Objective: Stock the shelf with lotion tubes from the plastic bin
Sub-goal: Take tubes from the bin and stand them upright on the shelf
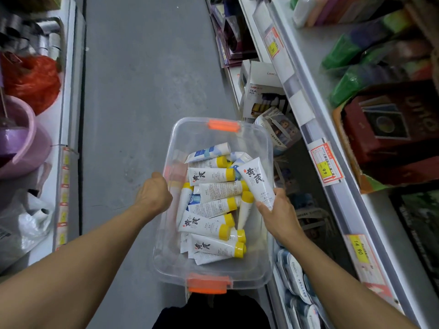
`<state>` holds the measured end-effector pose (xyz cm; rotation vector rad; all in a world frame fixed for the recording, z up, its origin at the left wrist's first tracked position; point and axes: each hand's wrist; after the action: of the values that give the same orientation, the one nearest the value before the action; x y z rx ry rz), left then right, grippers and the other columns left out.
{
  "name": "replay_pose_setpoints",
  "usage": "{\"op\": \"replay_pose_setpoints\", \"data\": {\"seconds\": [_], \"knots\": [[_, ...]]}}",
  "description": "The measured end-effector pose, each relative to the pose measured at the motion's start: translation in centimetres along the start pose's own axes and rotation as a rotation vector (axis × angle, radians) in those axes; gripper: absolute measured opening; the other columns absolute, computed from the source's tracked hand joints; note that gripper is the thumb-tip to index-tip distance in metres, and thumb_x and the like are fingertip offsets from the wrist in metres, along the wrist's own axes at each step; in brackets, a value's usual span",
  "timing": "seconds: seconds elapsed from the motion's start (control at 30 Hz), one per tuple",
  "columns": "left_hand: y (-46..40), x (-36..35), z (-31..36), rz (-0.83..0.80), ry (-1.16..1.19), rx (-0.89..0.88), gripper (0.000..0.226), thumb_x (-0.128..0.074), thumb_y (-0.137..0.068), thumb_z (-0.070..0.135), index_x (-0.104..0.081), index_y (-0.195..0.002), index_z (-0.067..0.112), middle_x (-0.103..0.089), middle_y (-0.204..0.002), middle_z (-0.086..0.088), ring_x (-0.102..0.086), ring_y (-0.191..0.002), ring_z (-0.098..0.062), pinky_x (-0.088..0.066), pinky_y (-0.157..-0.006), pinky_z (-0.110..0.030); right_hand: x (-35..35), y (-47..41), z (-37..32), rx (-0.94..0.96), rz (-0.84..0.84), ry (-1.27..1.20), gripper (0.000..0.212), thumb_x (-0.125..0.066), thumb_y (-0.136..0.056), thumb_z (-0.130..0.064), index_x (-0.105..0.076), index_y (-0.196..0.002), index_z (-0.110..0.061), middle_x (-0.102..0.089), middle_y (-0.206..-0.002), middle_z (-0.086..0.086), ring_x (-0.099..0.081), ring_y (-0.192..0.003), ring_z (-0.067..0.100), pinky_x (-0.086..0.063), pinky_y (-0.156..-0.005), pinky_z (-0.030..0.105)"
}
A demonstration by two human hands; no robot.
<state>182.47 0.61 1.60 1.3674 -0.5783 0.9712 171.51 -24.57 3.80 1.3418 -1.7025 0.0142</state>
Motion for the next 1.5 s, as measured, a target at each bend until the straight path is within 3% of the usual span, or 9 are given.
{"op": "replay_pose_setpoints", "data": {"seconds": [0.07, 0.47, 0.6, 1.07, 1.3, 1.5], "knots": [[-0.3, 0.6, 0.4, 0.014, -0.027, -0.028, 0.033, -0.049, -0.084, 0.003, -0.043, -0.115, -0.005, -0.056, -0.117, -0.028, -0.054, -0.110, -0.043, -0.045, -0.086, -0.041, -0.1, 0.5, 0.1, -0.006, 0.015, -0.010, 0.042, -0.060, -0.088, -0.021, -0.040, -0.122, -0.006, -0.051, -0.124, 0.017, -0.053, -0.108, 0.032, -0.039, -0.074, 0.028], [-3.6, 0.9, 2.2, -0.023, -0.087, -0.201, 0.027, -0.048, -0.087, 0.007, -0.042, -0.112, -0.001, -0.056, -0.118, -0.027, -0.054, -0.108, -0.044, -0.044, -0.085, -0.044, -2.9, 2.4, 1.3, -0.128, 0.141, -0.095, 0.042, -0.063, -0.086, -0.022, -0.039, -0.118, -0.010, -0.055, -0.117, 0.015, -0.054, -0.106, 0.031, -0.048, -0.082, 0.039], [-4.0, 0.5, 2.5, -0.018, -0.115, -0.192, 0.027, -0.048, -0.087, 0.007, -0.042, -0.113, 0.000, -0.056, -0.118, -0.026, -0.054, -0.108, -0.043, -0.043, -0.087, -0.044, -3.6, 2.2, 1.5, -0.155, 0.137, -0.126, 0.044, -0.062, -0.086, -0.021, -0.036, -0.120, -0.010, -0.053, -0.118, 0.016, -0.054, -0.107, 0.032, -0.049, -0.085, 0.046], [-4.5, -0.7, 1.8, 0.000, -0.144, -0.180, 0.024, -0.046, -0.089, 0.004, -0.039, -0.112, 0.002, -0.057, -0.113, -0.025, -0.055, -0.102, -0.042, -0.039, -0.075, -0.040, -4.6, 1.6, 1.0, -0.165, 0.145, -0.084, 0.045, -0.060, -0.089, -0.026, -0.034, -0.121, -0.009, -0.049, -0.123, 0.015, -0.053, -0.111, 0.032, -0.049, -0.087, 0.045], [-2.9, 0.4, 1.8, -0.017, -0.088, -0.198, 0.034, -0.053, -0.090, 0.015, -0.039, -0.118, 0.002, -0.055, -0.120, -0.023, -0.052, -0.109, -0.042, -0.042, -0.082, -0.042, -4.6, 1.7, 0.2, -0.088, 0.248, 0.051, 0.046, -0.064, -0.087, -0.024, -0.040, -0.122, -0.005, -0.028, -0.134, 0.011, -0.036, -0.123, 0.027, -0.043, -0.097, 0.037], [-0.1, 1.4, 2.4, 0.066, -0.083, -0.319, 0.056, -0.061, -0.086, 0.019, -0.034, -0.133, 0.008, -0.034, -0.139, -0.011, -0.035, -0.129, -0.031, -0.039, -0.097, -0.043, -3.7, 2.6, -1.0, -0.093, 0.236, 0.117, 0.047, -0.062, -0.088, -0.029, -0.041, -0.124, -0.008, -0.040, -0.127, 0.012, -0.037, -0.120, 0.026, -0.039, -0.095, 0.036]]}}
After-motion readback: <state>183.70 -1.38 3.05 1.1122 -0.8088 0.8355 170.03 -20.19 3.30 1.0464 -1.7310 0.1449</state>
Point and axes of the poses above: each hand's wrist, its own y-axis away from the middle knuckle, its own x-axis out of the back of the hand, z = x × y
